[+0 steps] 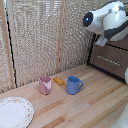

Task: Propose to navigate your clamp on the clench of the first drawer. Use gentle force to register to the cabinet. Send posterior your swing mandate till over it lurks, a cup of pink essence. Fortify your grip after aiming concentric with the pink cup’s periphery. Manoeuvre the pink towards the cabinet's top. Drop your compression till the cup is resting inside.

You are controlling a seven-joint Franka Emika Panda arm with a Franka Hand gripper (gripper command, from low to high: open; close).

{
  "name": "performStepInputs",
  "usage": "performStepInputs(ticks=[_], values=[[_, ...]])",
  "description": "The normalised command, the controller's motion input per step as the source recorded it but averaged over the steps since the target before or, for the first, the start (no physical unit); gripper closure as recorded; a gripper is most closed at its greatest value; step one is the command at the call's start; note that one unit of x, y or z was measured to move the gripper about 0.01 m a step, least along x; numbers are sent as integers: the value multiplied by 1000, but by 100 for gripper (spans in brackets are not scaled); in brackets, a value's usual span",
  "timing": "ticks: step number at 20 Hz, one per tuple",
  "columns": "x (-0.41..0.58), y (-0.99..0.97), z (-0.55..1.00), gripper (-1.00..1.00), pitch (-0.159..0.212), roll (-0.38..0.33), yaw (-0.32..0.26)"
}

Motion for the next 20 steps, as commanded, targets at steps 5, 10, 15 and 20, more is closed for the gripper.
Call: performStepInputs(ticks=[5,10,15,20], values=[[171,-656,11,-100,-6,-18,74],[134,-439,101,-100,-15,-244,11],[-3,-170,118,100,2,-207,66],[-17,-282,31,100,5,-44,77]])
